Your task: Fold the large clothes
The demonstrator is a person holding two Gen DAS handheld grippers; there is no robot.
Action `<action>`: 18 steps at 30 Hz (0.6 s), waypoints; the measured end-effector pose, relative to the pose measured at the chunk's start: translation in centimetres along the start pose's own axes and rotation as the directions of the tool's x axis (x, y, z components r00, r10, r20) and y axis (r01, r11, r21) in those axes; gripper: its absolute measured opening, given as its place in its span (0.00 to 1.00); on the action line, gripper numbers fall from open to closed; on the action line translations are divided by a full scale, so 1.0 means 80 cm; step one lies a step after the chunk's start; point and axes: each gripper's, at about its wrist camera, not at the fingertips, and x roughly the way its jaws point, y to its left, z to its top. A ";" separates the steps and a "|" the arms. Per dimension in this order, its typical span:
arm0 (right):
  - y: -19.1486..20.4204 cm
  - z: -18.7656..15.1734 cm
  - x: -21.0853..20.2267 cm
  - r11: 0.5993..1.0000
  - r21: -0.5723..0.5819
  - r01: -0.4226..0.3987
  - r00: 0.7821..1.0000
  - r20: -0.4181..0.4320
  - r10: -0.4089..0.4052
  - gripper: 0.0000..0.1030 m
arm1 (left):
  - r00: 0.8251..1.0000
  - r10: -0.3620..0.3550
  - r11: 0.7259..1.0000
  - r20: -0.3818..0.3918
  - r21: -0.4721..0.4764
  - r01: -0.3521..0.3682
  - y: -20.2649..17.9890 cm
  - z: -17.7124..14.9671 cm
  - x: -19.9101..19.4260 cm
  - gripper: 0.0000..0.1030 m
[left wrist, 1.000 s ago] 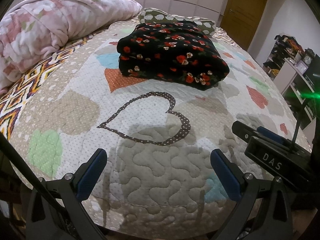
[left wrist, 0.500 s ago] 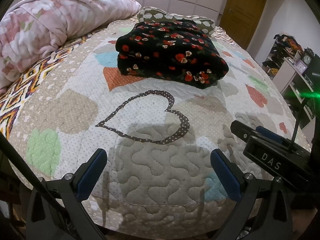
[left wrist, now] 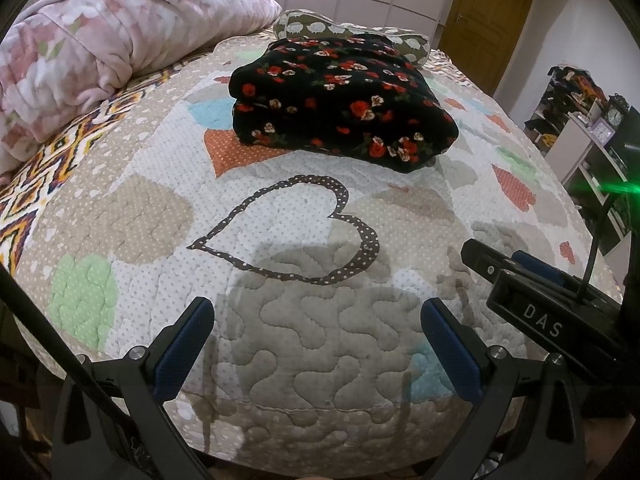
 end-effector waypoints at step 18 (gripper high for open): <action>0.001 0.000 0.001 1.000 0.001 0.001 1.000 0.000 -0.001 0.69 | 1.000 0.000 1.000 -0.007 -0.002 0.000 0.002 -0.001 0.004 0.99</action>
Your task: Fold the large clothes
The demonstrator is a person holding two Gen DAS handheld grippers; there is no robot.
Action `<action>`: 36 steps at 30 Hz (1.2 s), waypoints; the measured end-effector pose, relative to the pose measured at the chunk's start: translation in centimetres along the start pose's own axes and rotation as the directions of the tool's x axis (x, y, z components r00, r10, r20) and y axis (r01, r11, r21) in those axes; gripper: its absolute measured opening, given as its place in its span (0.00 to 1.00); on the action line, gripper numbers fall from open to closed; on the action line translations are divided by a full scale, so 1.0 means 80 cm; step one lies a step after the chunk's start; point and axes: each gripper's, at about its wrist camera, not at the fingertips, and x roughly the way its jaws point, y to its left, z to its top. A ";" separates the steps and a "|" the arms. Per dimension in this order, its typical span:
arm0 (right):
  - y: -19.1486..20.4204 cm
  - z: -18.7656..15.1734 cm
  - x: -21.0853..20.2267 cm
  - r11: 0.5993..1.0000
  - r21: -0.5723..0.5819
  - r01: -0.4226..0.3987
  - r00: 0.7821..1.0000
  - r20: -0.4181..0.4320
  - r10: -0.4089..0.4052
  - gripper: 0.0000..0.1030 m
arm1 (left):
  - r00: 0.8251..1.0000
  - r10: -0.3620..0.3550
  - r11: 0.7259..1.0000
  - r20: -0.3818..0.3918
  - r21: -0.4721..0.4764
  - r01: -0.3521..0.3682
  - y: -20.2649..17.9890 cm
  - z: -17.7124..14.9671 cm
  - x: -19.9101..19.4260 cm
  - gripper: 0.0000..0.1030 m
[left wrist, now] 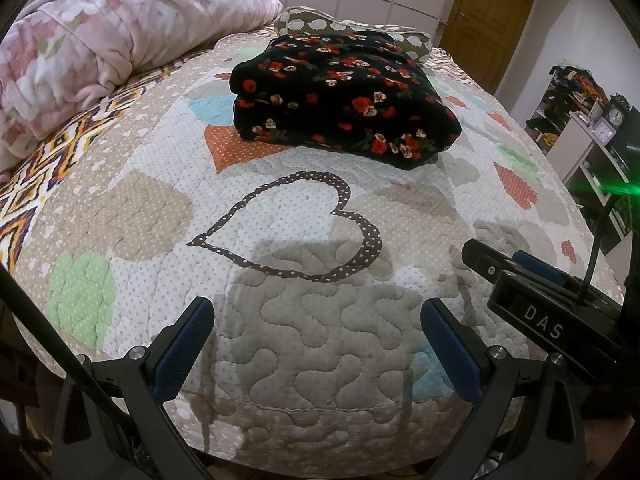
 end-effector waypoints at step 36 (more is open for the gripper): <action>0.022 -0.006 -0.013 0.971 -0.163 0.174 0.985 0.043 -0.169 0.70 | 0.982 0.174 0.985 0.076 0.001 -0.175 0.042 0.011 -0.027 0.99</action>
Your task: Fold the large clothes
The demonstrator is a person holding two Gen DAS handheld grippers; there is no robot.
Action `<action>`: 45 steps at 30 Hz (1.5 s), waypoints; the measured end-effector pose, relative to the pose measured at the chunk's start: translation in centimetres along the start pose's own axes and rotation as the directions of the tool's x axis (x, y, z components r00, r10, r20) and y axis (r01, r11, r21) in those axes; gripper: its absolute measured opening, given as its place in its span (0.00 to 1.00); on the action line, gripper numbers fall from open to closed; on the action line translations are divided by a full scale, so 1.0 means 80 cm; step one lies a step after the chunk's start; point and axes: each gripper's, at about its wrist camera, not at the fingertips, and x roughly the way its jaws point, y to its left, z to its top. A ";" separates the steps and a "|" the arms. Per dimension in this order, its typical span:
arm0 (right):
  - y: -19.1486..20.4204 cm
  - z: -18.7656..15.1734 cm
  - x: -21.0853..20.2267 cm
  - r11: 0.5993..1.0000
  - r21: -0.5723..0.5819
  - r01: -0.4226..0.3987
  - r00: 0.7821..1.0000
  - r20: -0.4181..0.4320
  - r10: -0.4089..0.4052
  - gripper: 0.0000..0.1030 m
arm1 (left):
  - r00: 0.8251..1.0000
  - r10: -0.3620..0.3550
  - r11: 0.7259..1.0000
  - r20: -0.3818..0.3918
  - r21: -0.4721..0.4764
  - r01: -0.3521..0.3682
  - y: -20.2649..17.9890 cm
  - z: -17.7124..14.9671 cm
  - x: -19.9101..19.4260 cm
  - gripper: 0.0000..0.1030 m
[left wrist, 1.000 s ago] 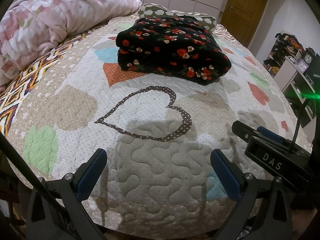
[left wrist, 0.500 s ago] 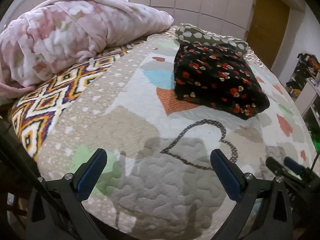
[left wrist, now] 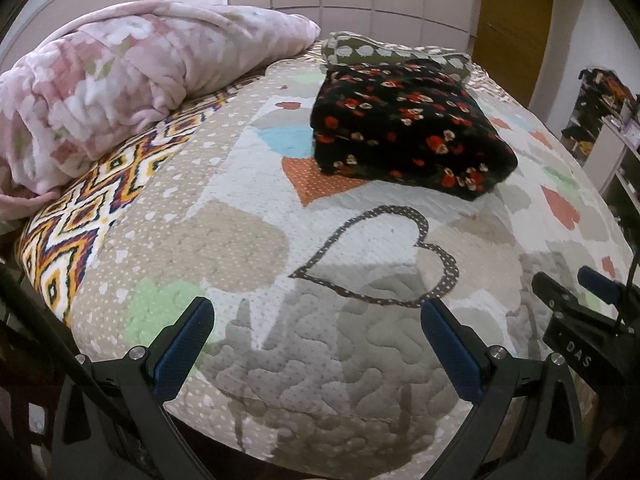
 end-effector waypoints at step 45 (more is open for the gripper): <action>-0.006 -0.008 0.004 1.000 0.003 -0.022 1.000 -0.011 0.022 0.71 | 0.990 -0.040 0.999 -0.138 -0.007 0.039 -0.013 -0.015 0.031 0.99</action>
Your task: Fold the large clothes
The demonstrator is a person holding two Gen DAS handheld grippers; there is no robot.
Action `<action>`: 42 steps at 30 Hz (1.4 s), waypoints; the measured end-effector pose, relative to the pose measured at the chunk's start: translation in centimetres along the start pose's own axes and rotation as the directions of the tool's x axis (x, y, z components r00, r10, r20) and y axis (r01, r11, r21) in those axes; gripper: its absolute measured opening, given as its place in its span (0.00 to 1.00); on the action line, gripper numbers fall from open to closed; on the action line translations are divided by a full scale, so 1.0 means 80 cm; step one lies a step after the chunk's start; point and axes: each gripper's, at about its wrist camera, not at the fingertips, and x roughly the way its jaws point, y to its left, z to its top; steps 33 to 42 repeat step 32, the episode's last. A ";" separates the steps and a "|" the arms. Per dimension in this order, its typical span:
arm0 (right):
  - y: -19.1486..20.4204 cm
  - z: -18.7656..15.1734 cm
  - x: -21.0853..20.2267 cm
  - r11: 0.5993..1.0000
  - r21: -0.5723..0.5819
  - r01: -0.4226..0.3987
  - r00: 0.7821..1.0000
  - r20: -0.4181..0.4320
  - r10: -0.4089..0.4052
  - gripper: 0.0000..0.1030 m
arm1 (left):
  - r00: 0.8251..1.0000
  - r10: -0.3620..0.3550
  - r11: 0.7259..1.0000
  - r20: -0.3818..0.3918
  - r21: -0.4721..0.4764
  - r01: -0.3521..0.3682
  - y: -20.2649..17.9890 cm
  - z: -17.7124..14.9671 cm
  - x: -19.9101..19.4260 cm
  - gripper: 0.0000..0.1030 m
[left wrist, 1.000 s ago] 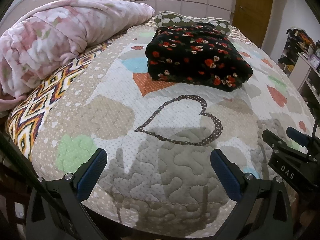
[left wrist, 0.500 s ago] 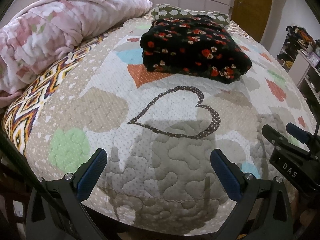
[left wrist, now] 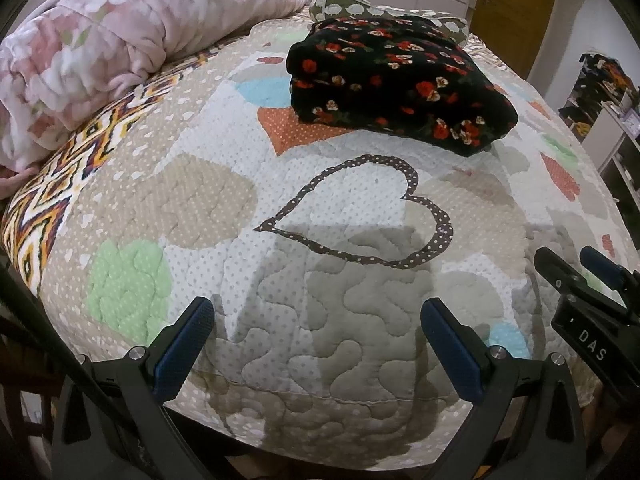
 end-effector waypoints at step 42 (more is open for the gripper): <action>-0.004 0.049 -0.001 0.998 0.002 -0.064 0.998 0.026 0.064 0.74 | 0.999 -0.046 0.999 0.000 -0.021 0.046 0.006 0.061 0.021 0.99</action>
